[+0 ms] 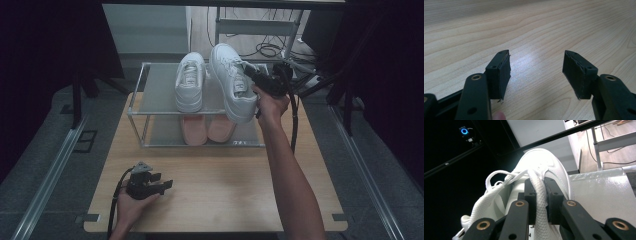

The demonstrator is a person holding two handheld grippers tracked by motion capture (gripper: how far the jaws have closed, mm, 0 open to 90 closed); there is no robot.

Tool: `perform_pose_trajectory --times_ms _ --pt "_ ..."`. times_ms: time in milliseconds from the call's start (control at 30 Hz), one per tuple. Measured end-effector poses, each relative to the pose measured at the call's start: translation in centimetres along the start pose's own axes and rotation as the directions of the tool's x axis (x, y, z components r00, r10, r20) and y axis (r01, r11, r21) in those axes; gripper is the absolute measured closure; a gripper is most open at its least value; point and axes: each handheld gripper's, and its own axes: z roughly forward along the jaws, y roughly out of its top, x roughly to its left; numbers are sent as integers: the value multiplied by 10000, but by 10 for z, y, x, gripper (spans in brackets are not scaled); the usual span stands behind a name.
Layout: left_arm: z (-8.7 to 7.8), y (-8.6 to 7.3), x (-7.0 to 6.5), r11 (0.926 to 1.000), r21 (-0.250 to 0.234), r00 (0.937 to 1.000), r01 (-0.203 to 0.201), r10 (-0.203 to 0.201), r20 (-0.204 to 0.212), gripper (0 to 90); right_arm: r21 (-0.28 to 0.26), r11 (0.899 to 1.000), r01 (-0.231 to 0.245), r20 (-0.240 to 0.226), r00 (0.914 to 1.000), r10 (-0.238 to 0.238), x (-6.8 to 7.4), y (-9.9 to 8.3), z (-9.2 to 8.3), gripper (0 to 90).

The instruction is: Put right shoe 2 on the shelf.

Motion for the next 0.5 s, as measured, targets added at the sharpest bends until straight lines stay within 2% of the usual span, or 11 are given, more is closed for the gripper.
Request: perform_pose_trajectory --times_ms 233,500 --pt "0 0 0 10000 -28 10000 18 -18 27 399 135 9998 112 361 9993 -117 -1 2 18 817" --pt "-1 0 -1 10000 -41 10000 30 -30 66 399 196 9998 -57 508 9987 47 -2 4 28 817"
